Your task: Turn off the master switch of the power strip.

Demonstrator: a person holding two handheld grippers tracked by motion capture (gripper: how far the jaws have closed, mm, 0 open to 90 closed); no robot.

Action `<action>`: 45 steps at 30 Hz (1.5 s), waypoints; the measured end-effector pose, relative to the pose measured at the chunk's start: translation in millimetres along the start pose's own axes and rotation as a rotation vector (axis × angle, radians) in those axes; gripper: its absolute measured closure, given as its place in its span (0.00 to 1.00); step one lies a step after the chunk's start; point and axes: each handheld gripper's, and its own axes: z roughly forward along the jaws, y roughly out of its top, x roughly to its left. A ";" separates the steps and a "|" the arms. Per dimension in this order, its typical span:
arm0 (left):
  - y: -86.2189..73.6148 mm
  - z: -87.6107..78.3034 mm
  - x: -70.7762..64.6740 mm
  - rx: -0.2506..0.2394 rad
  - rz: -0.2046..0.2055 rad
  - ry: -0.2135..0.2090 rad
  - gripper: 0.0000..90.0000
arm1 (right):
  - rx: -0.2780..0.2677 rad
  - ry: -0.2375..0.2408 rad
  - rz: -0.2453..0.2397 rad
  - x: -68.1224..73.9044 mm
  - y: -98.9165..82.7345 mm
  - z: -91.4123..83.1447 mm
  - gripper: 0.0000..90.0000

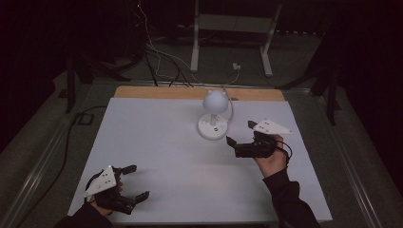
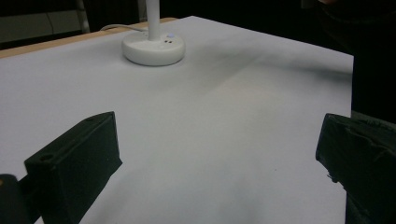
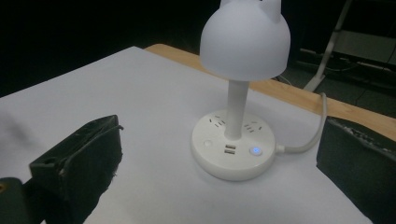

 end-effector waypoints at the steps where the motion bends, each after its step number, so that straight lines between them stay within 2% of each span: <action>1: 0.0 0.1 -0.1 0.000 0.002 -0.001 0.00 | 0.000 0.000 0.000 0.0 0.0 0.0 0.00; 11: 0.3 -0.1 -0.1 -0.001 0.004 0.004 0.00 | 0.028 -0.009 0.002 -5.2 0.5 20.2 0.00; 23: 0.3 0.0 -0.1 -0.001 0.005 0.002 0.00 | 0.053 -0.013 0.030 -13.1 2.2 35.7 0.00; 27: 0.5 -0.1 -0.1 -0.003 0.005 0.003 0.00 | 0.056 -0.036 0.041 -17.5 1.0 43.5 0.00; 36: 0.6 -0.1 -0.3 -0.003 0.009 0.002 0.00 | 0.072 -0.033 0.049 -23.5 -4.8 60.2 0.00; 38: 0.6 -0.4 -0.3 -0.005 0.007 0.002 0.00 | 0.079 -0.041 0.059 -24.6 -6.4 64.6 0.06; 41: 0.7 -0.6 -0.3 -0.005 0.008 0.006 0.00 | 0.070 -0.049 0.074 -26.7 -8.3 68.2 0.06; 45: 0.6 -0.4 -0.1 -0.005 0.007 0.006 0.00 | 0.088 -0.057 0.085 -29.2 -10.8 74.2 0.08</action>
